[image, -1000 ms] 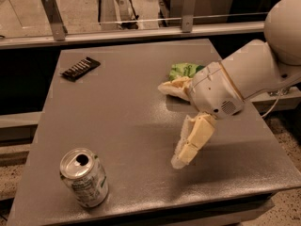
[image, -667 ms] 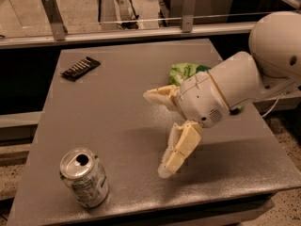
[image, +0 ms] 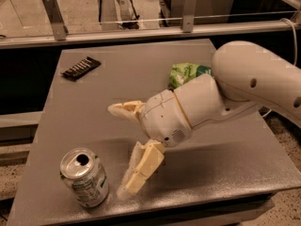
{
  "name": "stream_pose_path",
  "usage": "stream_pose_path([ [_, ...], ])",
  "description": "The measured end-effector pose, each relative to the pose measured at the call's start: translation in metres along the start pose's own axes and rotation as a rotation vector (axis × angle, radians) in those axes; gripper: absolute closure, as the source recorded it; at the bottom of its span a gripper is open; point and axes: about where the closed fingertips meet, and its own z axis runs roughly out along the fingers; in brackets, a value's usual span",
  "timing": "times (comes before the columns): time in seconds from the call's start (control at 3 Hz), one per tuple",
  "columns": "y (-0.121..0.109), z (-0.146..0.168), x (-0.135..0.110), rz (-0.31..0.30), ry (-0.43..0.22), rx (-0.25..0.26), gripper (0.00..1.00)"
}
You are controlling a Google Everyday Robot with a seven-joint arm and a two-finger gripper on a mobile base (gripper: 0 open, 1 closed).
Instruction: Move 7up can near rxbar chocolate
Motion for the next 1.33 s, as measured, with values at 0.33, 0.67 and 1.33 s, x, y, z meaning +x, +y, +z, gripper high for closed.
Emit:
stream_pose_path([
  [0.33, 0.005, 0.029, -0.013, -0.020, -0.051, -0.001, 0.00],
  [0.67, 0.010, 0.052, -0.027, -0.040, -0.104, 0.015, 0.00],
  [1.33, 0.021, 0.081, -0.040, -0.028, -0.177, -0.014, 0.41],
])
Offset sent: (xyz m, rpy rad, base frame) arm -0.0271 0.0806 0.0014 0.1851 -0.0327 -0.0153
